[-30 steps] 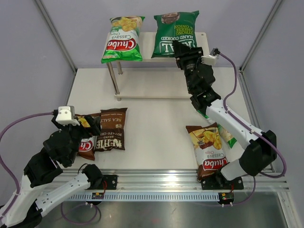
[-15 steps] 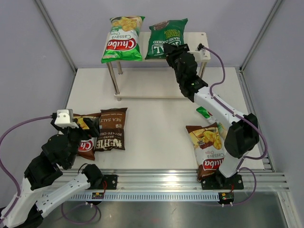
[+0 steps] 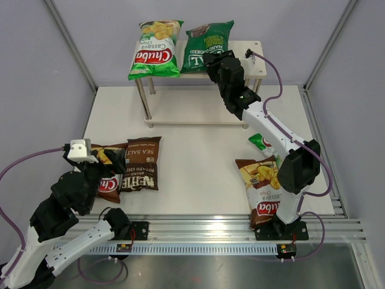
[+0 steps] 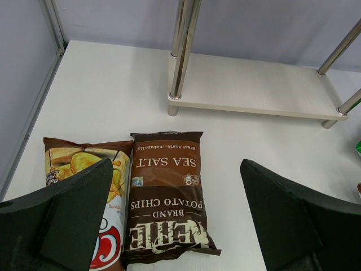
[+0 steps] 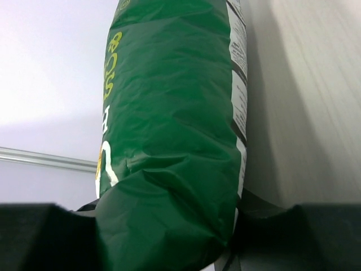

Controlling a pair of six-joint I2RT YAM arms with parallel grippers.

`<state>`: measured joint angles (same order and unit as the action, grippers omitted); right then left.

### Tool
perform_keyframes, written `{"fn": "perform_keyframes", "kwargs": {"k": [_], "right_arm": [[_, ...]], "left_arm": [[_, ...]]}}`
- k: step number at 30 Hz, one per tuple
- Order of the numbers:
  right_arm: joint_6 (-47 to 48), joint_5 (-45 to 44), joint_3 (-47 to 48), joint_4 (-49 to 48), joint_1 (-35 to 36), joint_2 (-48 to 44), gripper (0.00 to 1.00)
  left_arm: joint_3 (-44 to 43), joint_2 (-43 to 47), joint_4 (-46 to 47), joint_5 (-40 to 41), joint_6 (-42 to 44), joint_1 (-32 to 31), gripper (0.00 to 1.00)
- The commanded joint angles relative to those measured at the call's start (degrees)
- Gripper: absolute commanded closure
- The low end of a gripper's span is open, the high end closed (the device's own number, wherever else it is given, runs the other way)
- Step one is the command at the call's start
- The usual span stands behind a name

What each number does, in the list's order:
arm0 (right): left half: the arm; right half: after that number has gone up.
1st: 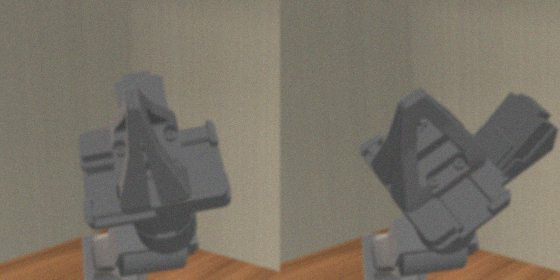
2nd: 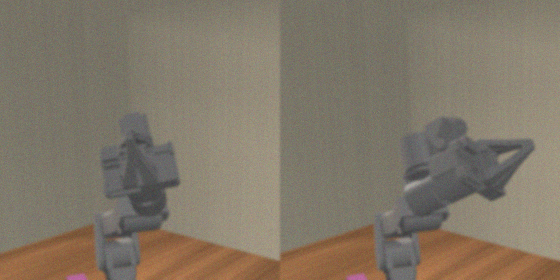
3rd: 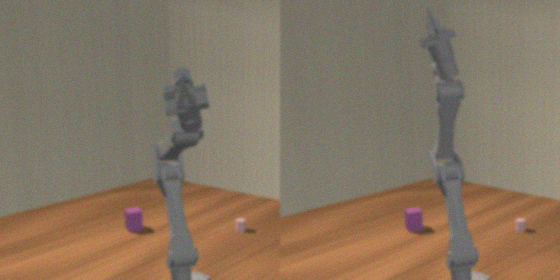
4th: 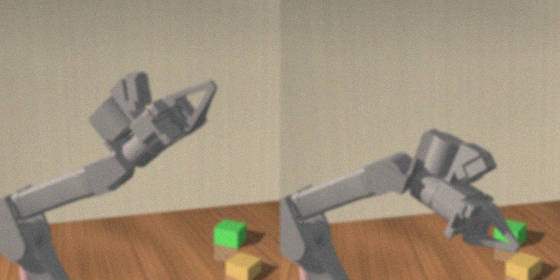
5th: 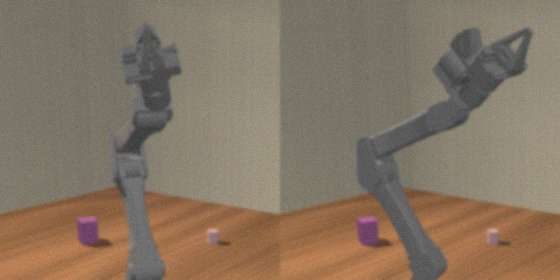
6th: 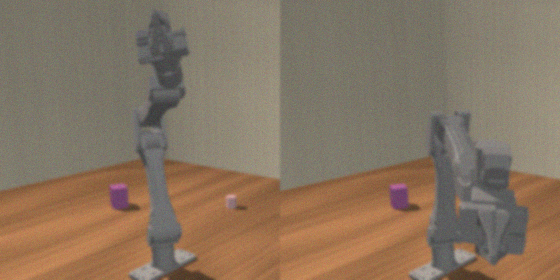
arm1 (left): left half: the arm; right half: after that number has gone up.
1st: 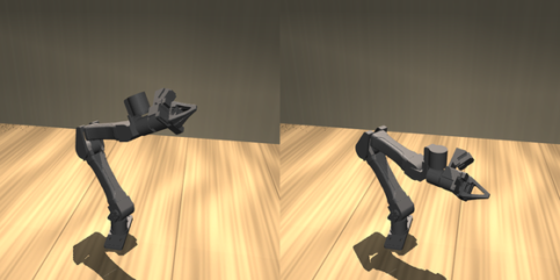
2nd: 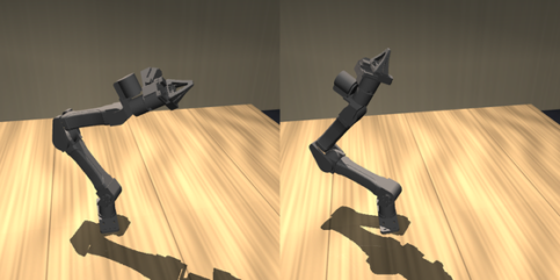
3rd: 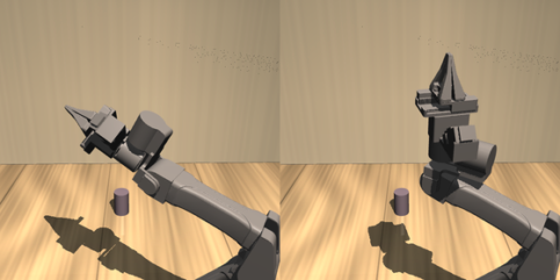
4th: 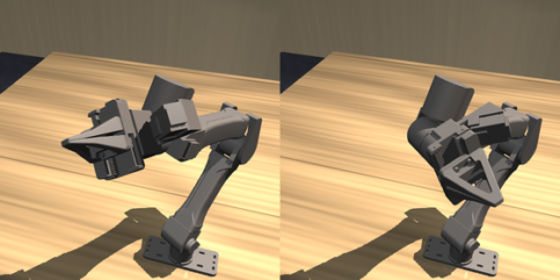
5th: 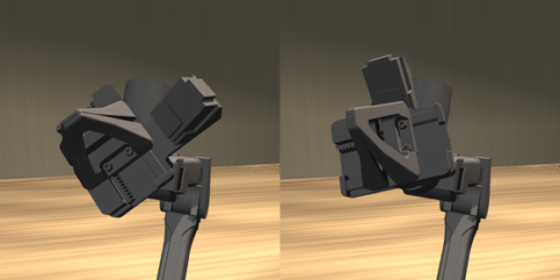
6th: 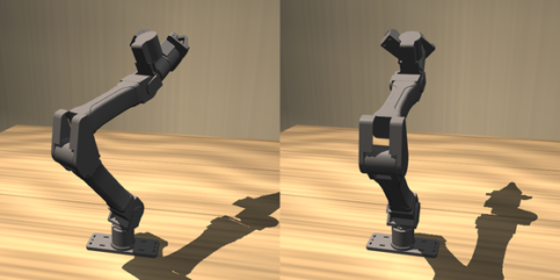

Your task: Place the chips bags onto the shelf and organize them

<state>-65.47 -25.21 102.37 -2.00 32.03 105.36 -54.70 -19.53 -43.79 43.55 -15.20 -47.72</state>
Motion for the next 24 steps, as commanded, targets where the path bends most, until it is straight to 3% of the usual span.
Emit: {"fn": "perform_keyframes", "kwargs": {"k": [1,10,24], "right_arm": [[-0.53,2.79,3.63,1.56,-0.13,1.25,0.57],[-0.18,4.56,6.08,3.67,0.05,2.21,0.57],[4.65,5.7,12.24,16.67,-0.04,2.04,0.24]], "left_arm": [[0.29,0.02,2.48,0.75,0.7,-0.09,0.01],[0.38,-0.07,2.48,0.92,0.7,0.0,0.01],[0.29,-0.68,2.39,0.57,0.7,0.0,0.01]]}}
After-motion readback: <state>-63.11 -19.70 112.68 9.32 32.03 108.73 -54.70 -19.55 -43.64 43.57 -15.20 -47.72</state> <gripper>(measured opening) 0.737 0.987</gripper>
